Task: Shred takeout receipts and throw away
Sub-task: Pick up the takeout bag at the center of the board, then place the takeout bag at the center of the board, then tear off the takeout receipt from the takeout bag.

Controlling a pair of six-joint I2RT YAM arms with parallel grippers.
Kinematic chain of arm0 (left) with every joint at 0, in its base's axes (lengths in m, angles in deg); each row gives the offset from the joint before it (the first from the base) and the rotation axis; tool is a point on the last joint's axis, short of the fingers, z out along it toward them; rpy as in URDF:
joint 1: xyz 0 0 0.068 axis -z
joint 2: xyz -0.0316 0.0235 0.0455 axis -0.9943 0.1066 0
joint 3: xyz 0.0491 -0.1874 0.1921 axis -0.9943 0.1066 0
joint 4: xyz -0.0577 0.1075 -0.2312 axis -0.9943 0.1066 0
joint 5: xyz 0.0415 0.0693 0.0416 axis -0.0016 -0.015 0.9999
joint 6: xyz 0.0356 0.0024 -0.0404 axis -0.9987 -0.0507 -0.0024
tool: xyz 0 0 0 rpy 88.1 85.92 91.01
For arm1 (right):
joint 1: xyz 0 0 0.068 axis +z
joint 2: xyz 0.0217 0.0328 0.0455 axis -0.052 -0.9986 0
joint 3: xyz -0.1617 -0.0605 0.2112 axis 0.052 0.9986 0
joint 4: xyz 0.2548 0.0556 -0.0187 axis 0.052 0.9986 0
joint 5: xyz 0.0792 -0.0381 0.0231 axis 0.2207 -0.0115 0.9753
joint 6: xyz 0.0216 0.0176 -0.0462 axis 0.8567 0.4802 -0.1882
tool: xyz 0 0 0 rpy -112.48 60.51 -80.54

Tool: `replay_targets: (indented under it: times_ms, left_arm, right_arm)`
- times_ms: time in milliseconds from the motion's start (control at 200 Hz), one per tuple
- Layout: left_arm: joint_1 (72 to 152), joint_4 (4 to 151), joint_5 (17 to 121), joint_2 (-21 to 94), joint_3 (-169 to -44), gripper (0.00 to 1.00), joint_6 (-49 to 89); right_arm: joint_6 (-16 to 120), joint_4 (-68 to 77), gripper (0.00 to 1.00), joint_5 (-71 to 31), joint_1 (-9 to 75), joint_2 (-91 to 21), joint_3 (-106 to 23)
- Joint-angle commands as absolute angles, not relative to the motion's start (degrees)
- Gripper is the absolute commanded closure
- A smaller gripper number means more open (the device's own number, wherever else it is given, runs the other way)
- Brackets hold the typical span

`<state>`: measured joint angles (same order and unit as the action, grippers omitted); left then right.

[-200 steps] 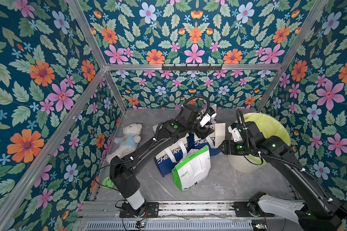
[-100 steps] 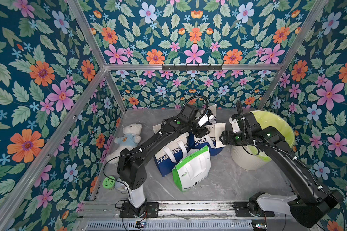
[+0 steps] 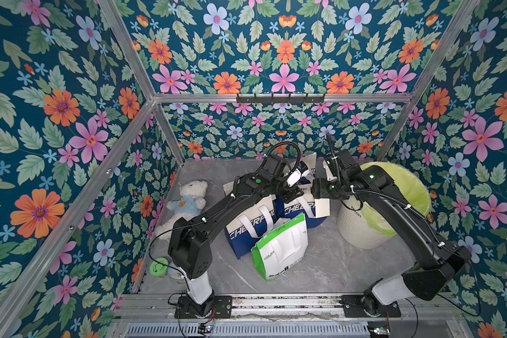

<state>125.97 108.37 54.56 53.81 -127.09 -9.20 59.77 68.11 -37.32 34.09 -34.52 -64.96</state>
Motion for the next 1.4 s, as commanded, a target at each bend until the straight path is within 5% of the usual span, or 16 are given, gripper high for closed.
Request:
replay_targets:
  times_ms: [0,125,420,760,1030,1395]
  left_arm:
    - [125.99,108.51,54.08,53.77,-126.8,0.88,-9.79]
    - [125.72,109.13,53.3,53.45,-125.72,1.0,-10.06]
    - [125.28,110.08,53.69,51.97,-124.61,1.0,-11.79]
    - [125.02,111.75,53.62,51.33,-123.58,1.0,-13.52]
    - [125.05,111.8,54.25,51.23,-123.81,1.0,-13.5]
    - [125.09,110.87,54.07,50.79,-123.12,1.0,-12.99]
  right_arm:
    - [61.26,69.93,0.2,-42.35,34.72,-36.57,-66.58]
    - [61.62,71.69,0.22,-45.57,35.28,-38.82,-68.04]
    - [61.41,73.51,0.23,-51.71,35.76,-38.84,-66.57]
    - [55.79,67.21,0.39,-47.56,35.76,-39.46,-64.89]
    - [57.62,67.17,0.21,-42.45,35.76,-39.23,-66.07]
    - [59.48,70.66,0.19,-49.95,35.76,-41.35,-66.66]
